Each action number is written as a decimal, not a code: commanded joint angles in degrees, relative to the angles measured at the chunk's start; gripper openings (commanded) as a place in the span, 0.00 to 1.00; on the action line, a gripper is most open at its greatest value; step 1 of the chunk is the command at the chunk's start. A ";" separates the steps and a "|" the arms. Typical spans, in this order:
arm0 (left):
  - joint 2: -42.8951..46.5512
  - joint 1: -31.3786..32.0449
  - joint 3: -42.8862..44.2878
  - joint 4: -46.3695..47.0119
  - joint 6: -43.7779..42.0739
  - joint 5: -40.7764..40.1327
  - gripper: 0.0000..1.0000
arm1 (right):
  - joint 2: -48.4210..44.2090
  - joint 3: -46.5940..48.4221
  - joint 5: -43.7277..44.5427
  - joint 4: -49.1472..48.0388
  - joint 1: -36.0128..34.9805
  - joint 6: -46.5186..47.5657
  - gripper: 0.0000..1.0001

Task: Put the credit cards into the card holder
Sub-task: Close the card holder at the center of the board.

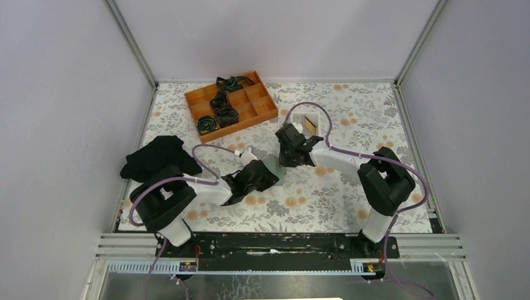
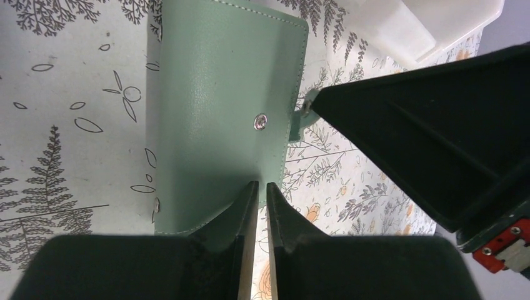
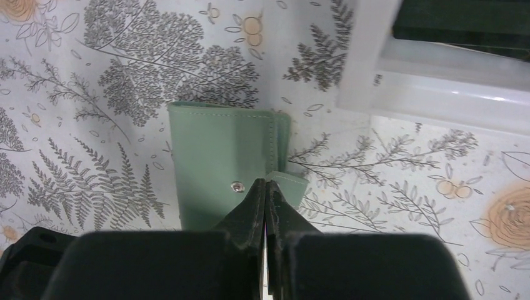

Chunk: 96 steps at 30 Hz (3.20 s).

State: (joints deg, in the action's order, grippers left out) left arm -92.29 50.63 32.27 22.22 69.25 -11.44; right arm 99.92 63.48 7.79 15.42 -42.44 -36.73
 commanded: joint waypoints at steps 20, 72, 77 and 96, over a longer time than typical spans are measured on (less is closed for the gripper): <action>0.56 -1.50 -0.82 -8.89 -7.16 0.52 0.13 | 5.52 7.48 0.01 1.72 -4.45 3.29 0.00; -2.88 -2.64 1.17 -10.96 -8.43 0.72 0.06 | 7.15 3.71 1.60 1.95 -6.55 0.73 0.00; -2.81 -2.69 0.89 -10.95 -8.26 0.72 0.05 | 6.72 2.39 1.88 1.09 -5.63 -0.04 0.00; 4.36 -2.70 -1.01 -16.14 -7.61 -5.09 0.06 | 6.78 3.90 0.05 0.91 -2.09 2.04 0.00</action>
State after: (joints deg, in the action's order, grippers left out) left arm -90.54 48.40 33.91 15.53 63.26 -11.90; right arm 106.13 67.09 6.35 14.39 -45.74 -36.27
